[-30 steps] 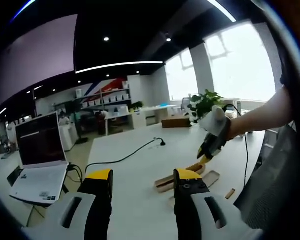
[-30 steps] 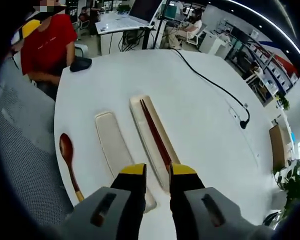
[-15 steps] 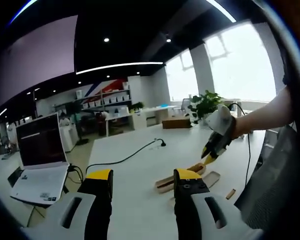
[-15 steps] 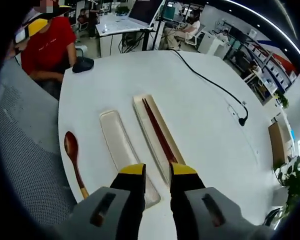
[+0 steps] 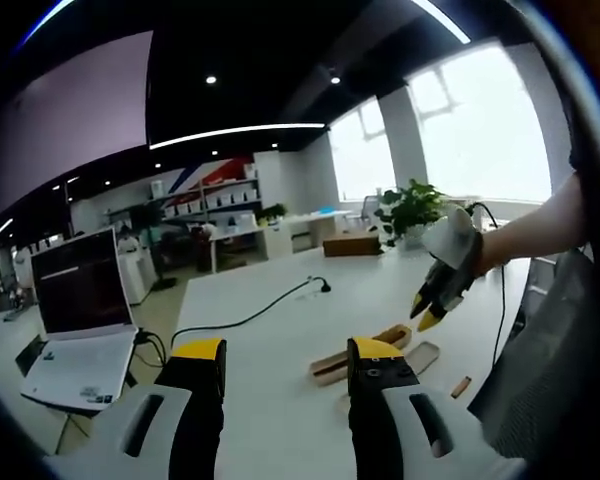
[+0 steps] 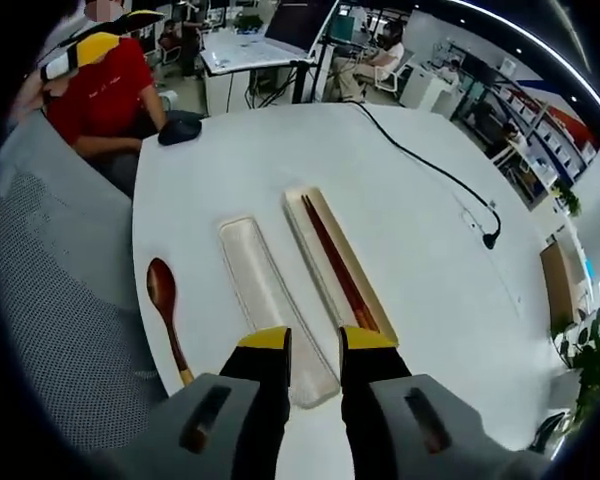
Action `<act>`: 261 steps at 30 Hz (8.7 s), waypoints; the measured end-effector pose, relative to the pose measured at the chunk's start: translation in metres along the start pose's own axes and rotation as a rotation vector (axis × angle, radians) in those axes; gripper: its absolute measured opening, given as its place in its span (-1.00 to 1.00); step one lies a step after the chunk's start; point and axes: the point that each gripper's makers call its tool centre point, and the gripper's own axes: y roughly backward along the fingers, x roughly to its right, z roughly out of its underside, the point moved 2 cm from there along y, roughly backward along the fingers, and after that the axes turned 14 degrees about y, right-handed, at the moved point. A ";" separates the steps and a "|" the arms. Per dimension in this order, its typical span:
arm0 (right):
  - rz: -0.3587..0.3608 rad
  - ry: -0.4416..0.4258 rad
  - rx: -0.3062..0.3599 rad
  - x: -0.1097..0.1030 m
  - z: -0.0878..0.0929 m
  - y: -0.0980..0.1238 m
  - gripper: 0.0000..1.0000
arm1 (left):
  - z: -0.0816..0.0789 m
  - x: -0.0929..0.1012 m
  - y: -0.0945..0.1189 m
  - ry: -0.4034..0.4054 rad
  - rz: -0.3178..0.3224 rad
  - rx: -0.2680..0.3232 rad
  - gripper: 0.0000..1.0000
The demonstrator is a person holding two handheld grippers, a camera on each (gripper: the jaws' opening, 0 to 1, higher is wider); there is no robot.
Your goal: Arrange the utensils inside the cutlery case until each visible utensil rests in its matching compartment.
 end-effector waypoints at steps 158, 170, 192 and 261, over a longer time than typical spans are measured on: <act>-0.473 0.438 -0.130 -0.136 0.013 -0.056 -0.99 | 0.001 0.001 0.000 -0.001 0.002 -0.007 0.00; -0.458 0.437 -0.112 -0.130 0.003 -0.052 -0.99 | 0.000 0.001 0.001 0.000 0.000 -0.003 0.00; -0.406 0.429 -0.111 -0.102 -0.004 -0.047 -0.99 | -0.001 0.000 0.001 0.006 0.001 0.004 0.00; -0.240 0.391 -0.137 -0.009 -0.016 -0.030 -0.98 | -0.001 0.002 0.002 0.007 0.010 0.010 0.00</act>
